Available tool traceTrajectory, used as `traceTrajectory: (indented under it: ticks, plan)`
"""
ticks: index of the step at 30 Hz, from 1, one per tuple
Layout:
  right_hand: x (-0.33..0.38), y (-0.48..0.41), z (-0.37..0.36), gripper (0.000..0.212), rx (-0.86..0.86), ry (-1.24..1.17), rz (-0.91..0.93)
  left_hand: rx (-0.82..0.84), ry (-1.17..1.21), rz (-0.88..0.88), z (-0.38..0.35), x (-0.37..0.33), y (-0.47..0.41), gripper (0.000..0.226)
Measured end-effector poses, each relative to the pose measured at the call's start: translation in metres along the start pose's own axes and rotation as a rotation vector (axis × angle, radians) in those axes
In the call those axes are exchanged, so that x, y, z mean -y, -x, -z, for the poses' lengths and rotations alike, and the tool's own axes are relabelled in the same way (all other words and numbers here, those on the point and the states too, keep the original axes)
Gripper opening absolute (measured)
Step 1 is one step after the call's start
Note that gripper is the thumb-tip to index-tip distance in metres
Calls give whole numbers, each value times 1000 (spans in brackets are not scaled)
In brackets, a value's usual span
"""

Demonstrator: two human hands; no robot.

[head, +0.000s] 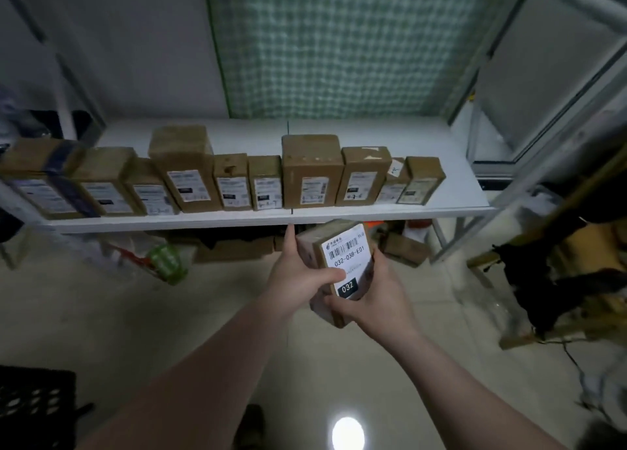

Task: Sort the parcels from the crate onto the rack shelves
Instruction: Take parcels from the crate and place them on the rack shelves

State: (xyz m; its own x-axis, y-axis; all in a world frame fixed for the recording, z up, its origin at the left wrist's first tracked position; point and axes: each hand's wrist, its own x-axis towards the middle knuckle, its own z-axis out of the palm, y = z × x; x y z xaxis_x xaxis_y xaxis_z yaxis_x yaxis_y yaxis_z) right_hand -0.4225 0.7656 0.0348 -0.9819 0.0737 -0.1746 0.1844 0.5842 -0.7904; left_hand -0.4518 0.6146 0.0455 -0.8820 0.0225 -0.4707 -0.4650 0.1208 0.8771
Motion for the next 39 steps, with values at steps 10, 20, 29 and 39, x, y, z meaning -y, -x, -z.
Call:
traceTrajectory:
  ticks: [10,20,29,39]
  plan:
    - [-61,-92,38,73,-136,-152,-167,187,-227,-40,-74,-41,-100,110]
    - [-173,-221,111,78,-412,-230,-445,166,-688,-200,-172,-81,-221,67]
    - [-270,-315,178,86,-559,-225,-506,88,-1112,-449,-261,-61,-302,69]
    - [-332,-414,166,100,-524,-238,-431,-41,-1348,-439,-317,-43,-379,83]
